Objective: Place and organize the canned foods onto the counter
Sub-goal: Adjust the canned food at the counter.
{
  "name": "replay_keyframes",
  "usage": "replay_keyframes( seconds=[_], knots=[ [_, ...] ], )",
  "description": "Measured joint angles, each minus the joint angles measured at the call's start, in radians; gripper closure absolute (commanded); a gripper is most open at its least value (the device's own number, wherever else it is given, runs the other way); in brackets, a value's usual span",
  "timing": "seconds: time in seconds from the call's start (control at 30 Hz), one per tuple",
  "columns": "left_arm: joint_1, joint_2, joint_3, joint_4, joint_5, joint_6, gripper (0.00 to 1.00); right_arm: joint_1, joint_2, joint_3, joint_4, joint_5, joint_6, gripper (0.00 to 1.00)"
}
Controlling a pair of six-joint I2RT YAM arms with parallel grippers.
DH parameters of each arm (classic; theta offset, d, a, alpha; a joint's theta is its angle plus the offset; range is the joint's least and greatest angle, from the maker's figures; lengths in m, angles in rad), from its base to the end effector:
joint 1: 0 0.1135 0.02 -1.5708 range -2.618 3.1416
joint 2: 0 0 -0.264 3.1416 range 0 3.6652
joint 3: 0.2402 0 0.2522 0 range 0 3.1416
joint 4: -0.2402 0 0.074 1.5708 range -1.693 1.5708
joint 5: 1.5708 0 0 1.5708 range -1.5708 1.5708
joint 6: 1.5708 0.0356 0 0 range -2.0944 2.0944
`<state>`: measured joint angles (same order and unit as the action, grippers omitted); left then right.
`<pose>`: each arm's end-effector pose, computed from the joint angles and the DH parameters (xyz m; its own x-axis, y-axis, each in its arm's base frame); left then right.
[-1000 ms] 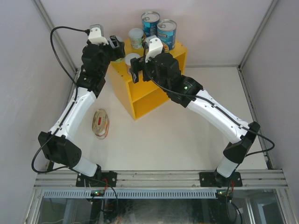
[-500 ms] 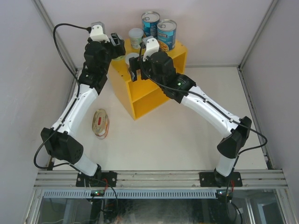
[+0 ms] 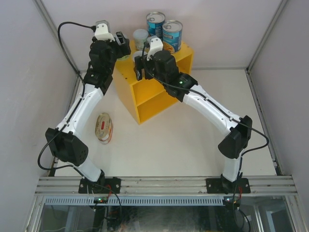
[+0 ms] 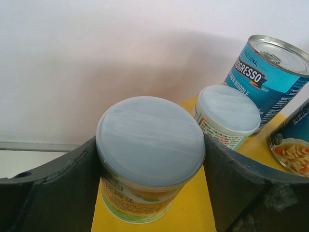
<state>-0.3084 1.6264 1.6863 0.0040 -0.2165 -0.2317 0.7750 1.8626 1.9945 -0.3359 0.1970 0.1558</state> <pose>0.3683 -0.1093 0.4586 0.0380 -0.2475 -0.9681 0.1037 0.9646 -0.2425 0.3175 0.3012 0.4360 -0.2282 -0.0105 -0.9736 -0.5201 0.8466 0.1128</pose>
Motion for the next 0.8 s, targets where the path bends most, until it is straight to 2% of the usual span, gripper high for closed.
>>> replay_keyframes(
  seconds=[0.03,0.13,0.5,0.8],
  knots=[
    [0.000,0.004,0.004,0.002,-0.001,0.000,0.31,-0.004,0.002,0.001,0.002,-0.002,0.000,0.33],
    [0.000,0.016,0.014,0.006,-0.003,0.000,0.31,-0.023,0.004,0.003,0.004,-0.006,0.006,0.34],
    [0.000,0.051,0.050,0.010,-0.019,0.000,0.30,-0.105,0.006,0.007,0.002,-0.009,0.008,0.34],
    [-0.001,0.057,0.054,0.010,-0.025,0.000,0.31,-0.121,0.047,0.060,-0.010,-0.024,0.009,0.34]
  ],
)
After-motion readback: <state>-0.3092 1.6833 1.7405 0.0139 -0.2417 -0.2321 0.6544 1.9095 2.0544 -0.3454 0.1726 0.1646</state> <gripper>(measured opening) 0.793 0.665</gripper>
